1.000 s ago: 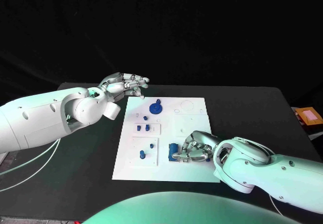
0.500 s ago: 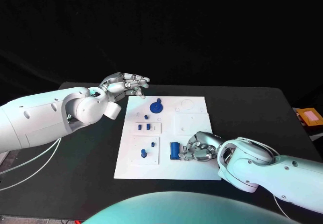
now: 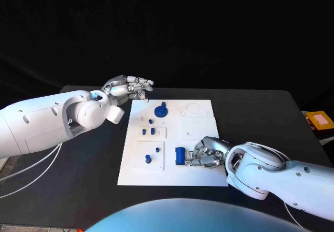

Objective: Assemble the parts on the task board

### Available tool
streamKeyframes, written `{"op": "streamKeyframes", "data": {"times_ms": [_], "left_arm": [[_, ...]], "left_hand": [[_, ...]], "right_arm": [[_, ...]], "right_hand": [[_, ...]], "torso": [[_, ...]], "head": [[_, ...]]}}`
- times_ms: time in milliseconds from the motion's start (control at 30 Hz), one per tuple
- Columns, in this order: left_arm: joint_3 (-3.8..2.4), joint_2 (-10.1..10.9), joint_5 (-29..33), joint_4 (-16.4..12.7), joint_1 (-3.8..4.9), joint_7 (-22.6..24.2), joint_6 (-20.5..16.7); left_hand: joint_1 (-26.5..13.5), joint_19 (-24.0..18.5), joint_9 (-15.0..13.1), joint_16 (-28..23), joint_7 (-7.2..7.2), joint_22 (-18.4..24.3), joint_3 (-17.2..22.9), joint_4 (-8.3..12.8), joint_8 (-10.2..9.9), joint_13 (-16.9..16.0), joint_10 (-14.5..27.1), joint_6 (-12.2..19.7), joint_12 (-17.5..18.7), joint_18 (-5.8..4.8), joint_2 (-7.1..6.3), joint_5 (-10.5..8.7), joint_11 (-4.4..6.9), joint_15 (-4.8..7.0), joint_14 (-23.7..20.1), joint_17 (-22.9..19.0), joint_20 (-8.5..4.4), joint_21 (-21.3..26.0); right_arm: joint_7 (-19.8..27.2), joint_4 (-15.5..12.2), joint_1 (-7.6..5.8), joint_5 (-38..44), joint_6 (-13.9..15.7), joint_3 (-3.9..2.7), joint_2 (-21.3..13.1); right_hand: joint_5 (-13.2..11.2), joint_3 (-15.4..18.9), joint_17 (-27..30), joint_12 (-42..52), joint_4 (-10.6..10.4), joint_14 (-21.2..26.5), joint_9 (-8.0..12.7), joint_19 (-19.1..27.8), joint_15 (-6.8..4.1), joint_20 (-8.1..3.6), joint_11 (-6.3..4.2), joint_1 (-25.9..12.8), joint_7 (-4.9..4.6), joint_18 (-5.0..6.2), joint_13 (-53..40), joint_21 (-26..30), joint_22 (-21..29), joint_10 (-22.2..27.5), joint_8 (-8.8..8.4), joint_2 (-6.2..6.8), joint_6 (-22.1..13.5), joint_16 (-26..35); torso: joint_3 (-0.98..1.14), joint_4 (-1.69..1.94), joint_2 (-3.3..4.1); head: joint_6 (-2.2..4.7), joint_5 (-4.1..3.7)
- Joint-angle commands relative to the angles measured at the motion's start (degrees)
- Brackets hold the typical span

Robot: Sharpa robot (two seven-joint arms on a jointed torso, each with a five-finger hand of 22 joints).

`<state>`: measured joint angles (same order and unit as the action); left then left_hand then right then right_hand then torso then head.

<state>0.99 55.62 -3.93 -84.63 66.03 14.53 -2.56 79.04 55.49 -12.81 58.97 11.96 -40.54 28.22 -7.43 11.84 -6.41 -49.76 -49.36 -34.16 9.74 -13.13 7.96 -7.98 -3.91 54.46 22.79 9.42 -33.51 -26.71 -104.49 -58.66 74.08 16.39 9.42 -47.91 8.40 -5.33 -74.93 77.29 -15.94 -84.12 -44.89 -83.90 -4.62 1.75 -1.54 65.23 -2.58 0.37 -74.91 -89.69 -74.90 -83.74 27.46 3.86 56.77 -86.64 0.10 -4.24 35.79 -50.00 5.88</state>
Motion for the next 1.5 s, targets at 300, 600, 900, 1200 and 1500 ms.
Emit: {"op": "streamKeyframes", "data": {"times_ms": [300, 600, 900, 1200, 1500], "left_arm": [[-0.03, 0.0, 0.3, -0.1, 0.04, 0.4, 0.8], [-0.03, -0.2, 0.3, -0.2, 0.03, 0.7, 0.6], [-0.02, -0.3, 0.3, -0.1, 0.02, 0.7, 0.8], [-0.01, -0.2, 0.3, -0.2, 0.01, 0.8, 0.8], [-0.01, 0.0, 0.3, -0.2, 0.01, 0.6, 0.8]], "left_hand": [[-0.3, 0.5, 0.1, 0.0, -0.11, 0.1, -0.2, -0.1, -0.1, 0.0, 0.4, 0.4, -0.4, 0.68, 0.27, 0.01, -0.17, -0.32, -0.2, -0.1, 0.11, 0.4], [-0.2, 0.5, 0.1, 0.0, -0.12, 0.1, -0.2, -0.2, -0.1, -0.1, 0.4, 0.4, -0.4, 0.69, 0.28, 0.02, -0.16, -0.31, -0.2, -0.1, 0.11, 0.4], [-0.2, 0.5, 0.1, 0.0, -0.12, 0.1, -0.2, -0.2, -0.1, -0.1, 0.4, 0.4, -0.4, 0.69, 0.28, 0.02, -0.16, -0.31, -0.2, -0.1, 0.11, 0.4], [-0.2, 0.5, 0.1, 0.0, -0.12, 0.1, -0.2, -0.2, -0.1, -0.1, 0.4, 0.4, -0.4, 0.69, 0.28, 0.02, -0.16, -0.31, -0.2, -0.1, 0.11, 0.4], [-0.2, 0.6, 0.1, 0.0, -0.13, 0.1, -0.2, -0.3, -0.1, -0.1, 0.4, 0.4, -0.5, 0.69, 0.33, 0.03, -0.15, -0.30, -0.2, -0.1, 0.11, 0.5]], "right_arm": [[5.5, -3.2, -1.49, 0.3, 10.1, -0.07, -7.0], [4.7, -3.5, -0.79, 6.7, 9.3, 0.06, -13.3], [1.5, -2.8, 1.86, 9.9, 8.9, 0.13, -12.8], [-1.2, -2.0, 2.56, 9.0, 9.4, 0.14, -10.4], [-2.4, -0.6, 2.69, 8.5, 8.0, 0.14, -9.1]], "right_hand": [[1.2, -2.1, -6.5, -2.6, 1.1, -4.2, 1.4, -5.1, 0.58, 0.27, 1.27, 5.9, -1.53, 0.20, -4.3, 2.2, -14.3, 1.4, -3.35, 2.41, -3.4, 0.8], [0.6, -5.0, -5.9, -3.9, 1.8, -4.0, 4.5, -4.9, 1.53, 1.24, 2.32, 10.3, -2.78, 0.33, -3.6, 2.8, -14.2, 2.2, -7.97, 3.39, -3.7, 1.2], [-0.1, -5.0, -5.9, -3.8, -0.2, -4.0, 5.8, -4.9, 1.39, 1.24, 2.08, 8.3, -2.38, 0.33, -3.6, 2.8, -14.2, 2.0, -8.33, 4.27, -0.9, 1.2], [-0.1, -4.6, -5.6, -4.1, -0.7, -3.9, 6.1, -4.8, 1.25, 1.11, 1.93, 6.1, -2.20, 0.43, -3.4, 3.2, -14.0, 2.0, -8.17, 3.89, -0.2, 1.4], [0.0, -4.6, -5.6, -4.1, -0.6, -4.0, 6.0, -4.8, 1.18, 1.06, 1.81, 5.8, -2.01, 0.43, -3.4, 3.3, -14.0, 2.0, -7.96, 3.63, 0.2, 1.4]], "torso": [[-0.07, -0.06, -0.11], [0.03, -0.19, -0.06], [0.04, 0.09, 0.05], [-0.03, 0.13, 0.08], [-0.07, 0.13, 0.01]], "head": [[0.00, -0.92], [0.00, -1.34], [0.00, -1.59], [0.00, -1.48], [0.00, -1.25]]}}
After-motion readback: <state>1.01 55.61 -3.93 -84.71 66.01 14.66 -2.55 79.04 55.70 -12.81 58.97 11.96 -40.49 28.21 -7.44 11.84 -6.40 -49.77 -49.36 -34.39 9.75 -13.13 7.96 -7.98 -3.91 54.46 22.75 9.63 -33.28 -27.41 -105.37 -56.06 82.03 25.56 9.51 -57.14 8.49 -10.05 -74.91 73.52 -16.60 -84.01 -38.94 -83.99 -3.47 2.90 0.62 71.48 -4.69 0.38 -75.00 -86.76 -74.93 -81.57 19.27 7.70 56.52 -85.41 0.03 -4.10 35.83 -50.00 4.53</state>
